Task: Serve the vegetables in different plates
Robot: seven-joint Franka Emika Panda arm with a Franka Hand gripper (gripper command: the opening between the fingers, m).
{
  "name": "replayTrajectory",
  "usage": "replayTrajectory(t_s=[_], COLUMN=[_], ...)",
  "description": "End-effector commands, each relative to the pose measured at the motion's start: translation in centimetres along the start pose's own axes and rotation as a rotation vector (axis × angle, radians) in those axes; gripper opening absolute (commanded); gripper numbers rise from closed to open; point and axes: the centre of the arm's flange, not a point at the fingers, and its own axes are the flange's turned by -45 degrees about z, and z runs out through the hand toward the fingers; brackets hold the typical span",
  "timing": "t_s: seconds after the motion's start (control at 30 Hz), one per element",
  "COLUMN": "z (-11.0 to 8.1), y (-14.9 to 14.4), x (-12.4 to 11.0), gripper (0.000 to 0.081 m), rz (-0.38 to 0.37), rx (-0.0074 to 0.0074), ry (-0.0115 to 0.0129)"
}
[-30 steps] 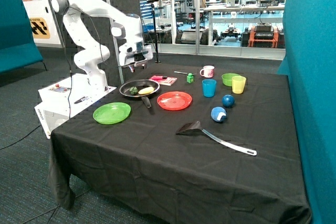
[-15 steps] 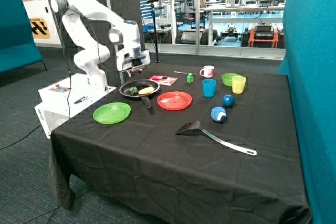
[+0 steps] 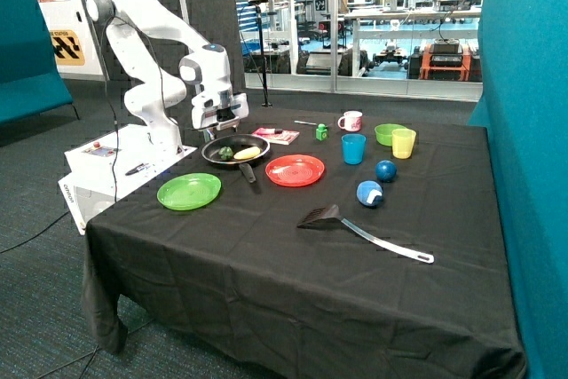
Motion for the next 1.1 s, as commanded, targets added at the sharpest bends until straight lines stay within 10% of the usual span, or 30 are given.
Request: replayTrajectory(t_s=[0.0, 1.07], z=[1.9, 4.8], y=[1.8, 2.1], x=[-0.5, -0.6], gripper=[0.069, 0.0683], rz=[0.009, -0.025], rx=[0.0014, 0.0015], ry=[-0.0018, -0.0018])
